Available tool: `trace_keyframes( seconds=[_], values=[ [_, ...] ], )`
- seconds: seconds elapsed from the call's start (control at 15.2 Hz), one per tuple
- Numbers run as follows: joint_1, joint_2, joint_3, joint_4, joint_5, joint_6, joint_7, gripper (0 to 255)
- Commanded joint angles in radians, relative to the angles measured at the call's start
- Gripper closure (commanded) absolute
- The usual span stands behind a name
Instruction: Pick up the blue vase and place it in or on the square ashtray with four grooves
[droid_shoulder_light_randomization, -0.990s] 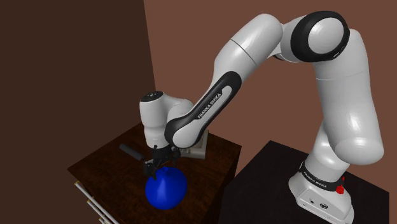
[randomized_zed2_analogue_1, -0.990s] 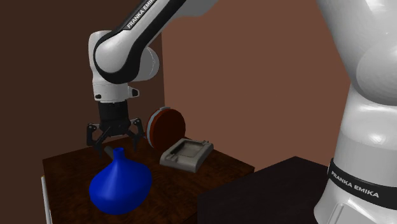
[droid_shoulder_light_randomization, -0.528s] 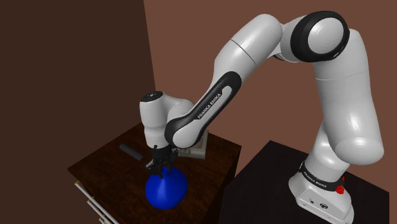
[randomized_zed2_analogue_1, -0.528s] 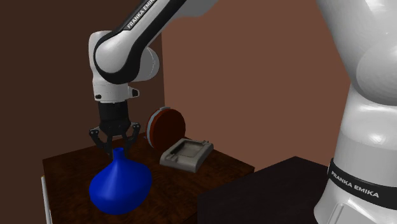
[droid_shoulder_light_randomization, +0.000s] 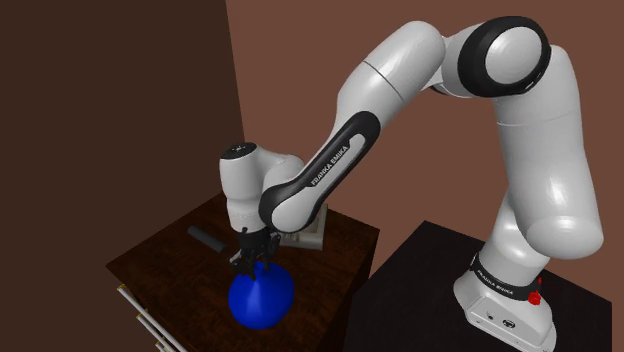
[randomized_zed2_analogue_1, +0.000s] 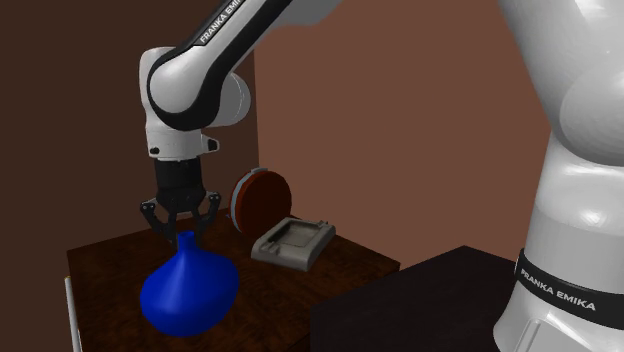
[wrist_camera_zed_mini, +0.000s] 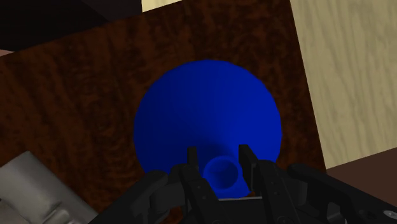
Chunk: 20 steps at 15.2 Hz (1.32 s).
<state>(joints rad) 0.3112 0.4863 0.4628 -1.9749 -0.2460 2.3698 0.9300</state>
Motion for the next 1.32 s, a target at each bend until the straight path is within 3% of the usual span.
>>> trace_keyframes(
  seconds=[0.0, 1.25],
  values=[
    [-0.004, -0.014, 0.006, 0.004, 0.009, -0.016, -0.005, 255],
    [-0.047, -0.174, 0.062, 0.06, 0.11, -0.216, -0.064, 255]
  ],
)
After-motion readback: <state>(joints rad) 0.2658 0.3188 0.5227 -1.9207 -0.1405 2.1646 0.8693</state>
